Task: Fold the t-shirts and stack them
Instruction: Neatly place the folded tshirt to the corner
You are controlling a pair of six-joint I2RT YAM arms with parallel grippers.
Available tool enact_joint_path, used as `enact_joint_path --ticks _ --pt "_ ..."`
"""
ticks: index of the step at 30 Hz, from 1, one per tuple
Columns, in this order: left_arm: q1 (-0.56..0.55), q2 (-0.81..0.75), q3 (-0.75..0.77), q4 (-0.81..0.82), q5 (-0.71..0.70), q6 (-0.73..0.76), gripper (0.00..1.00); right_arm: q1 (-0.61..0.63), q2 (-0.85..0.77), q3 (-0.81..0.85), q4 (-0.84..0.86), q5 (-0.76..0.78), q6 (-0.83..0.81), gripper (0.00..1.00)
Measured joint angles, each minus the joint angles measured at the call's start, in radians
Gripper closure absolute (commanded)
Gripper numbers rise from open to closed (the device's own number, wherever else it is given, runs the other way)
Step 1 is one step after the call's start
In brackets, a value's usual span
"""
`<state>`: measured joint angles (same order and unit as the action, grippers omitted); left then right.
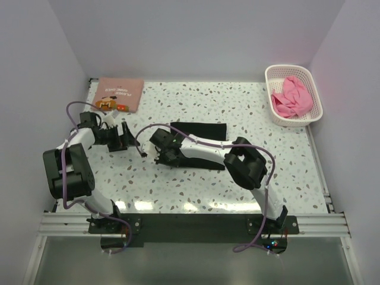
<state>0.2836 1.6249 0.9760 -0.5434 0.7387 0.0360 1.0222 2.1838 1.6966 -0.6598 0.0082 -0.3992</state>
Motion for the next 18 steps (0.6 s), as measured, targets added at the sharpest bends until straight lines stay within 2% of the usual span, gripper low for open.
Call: enact_joint_path --ticks 4,8,14,18 --pt "-0.011 0.014 -0.089 0.103 0.102 -0.113 0.00 -0.015 -0.044 -0.035 0.010 -0.039 -0.008 1.00" --pt "-0.072 0.068 -0.172 0.302 0.176 -0.316 0.00 -0.044 -0.127 -0.069 0.019 -0.094 -0.014 1.00" --pt "-0.227 0.148 -0.191 0.606 0.208 -0.575 0.00 -0.106 -0.220 -0.085 0.037 -0.172 -0.023 1.00" --pt "-0.274 0.196 -0.228 0.822 0.215 -0.768 0.00 -0.127 -0.229 -0.094 0.040 -0.204 -0.024 1.00"
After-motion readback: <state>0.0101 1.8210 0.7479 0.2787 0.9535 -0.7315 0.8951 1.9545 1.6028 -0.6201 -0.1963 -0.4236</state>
